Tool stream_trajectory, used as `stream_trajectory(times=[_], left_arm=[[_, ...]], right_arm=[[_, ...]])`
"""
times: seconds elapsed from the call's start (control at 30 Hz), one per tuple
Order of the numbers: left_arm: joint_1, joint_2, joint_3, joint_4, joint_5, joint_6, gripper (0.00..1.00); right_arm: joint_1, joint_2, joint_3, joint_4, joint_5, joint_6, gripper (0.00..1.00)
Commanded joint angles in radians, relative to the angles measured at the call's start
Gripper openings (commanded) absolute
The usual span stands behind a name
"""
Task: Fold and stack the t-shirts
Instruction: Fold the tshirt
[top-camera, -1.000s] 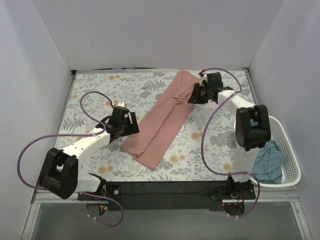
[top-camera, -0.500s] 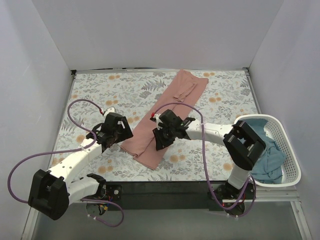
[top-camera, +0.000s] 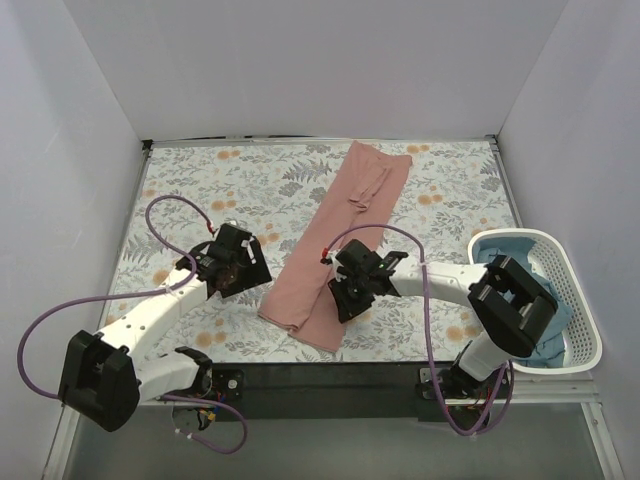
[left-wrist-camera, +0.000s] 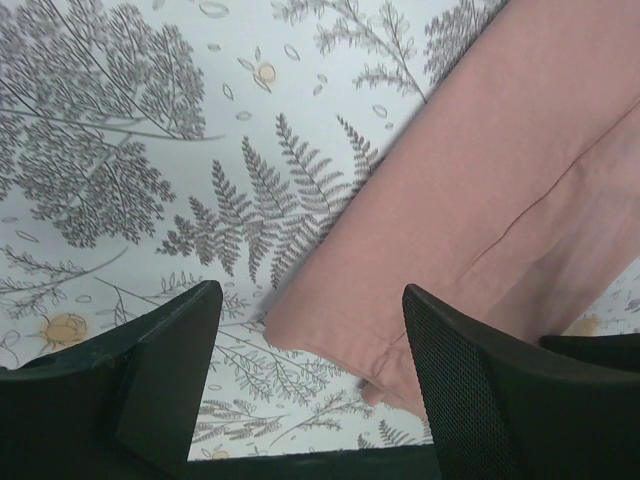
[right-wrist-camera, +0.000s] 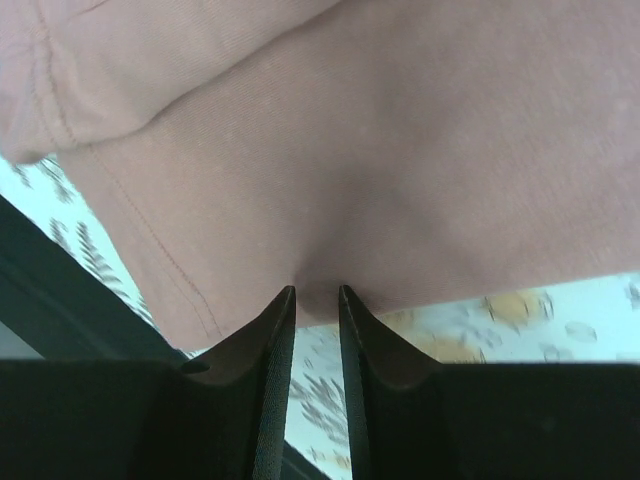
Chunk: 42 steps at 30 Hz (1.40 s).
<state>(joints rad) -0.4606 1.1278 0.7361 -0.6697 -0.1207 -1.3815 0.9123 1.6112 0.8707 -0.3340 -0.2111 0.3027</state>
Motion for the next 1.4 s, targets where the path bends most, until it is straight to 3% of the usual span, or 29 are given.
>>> stream_trajectory(times=[0.0,0.2,0.33,0.53,0.8,1.37], left_arm=[[-0.053,0.012,0.029,-0.079,0.044,-0.040,0.72],[-0.219,0.061,0.017,-0.116,0.033,-0.161,0.73],[-0.262,0.090,0.002,-0.134,-0.002,-0.203,0.73],[-0.311,0.139,0.048,-0.136,0.007,-0.209,0.67],[-0.374,0.188,0.023,-0.142,-0.002,-0.243,0.54],[-0.443,0.265,-0.017,-0.087,0.007,-0.269,0.42]], right_arm=[[0.007,-0.026,-0.094,-0.224,0.139,-0.036,0.31],[0.008,-0.174,-0.145,-0.275,0.207,0.047,0.35],[0.013,-0.322,-0.162,-0.281,0.188,0.215,0.39],[0.049,-0.413,-0.228,-0.266,0.207,0.415,0.45],[0.117,-0.415,-0.268,-0.240,0.248,0.512,0.49],[0.234,-0.297,-0.185,-0.246,0.297,0.566,0.46]])
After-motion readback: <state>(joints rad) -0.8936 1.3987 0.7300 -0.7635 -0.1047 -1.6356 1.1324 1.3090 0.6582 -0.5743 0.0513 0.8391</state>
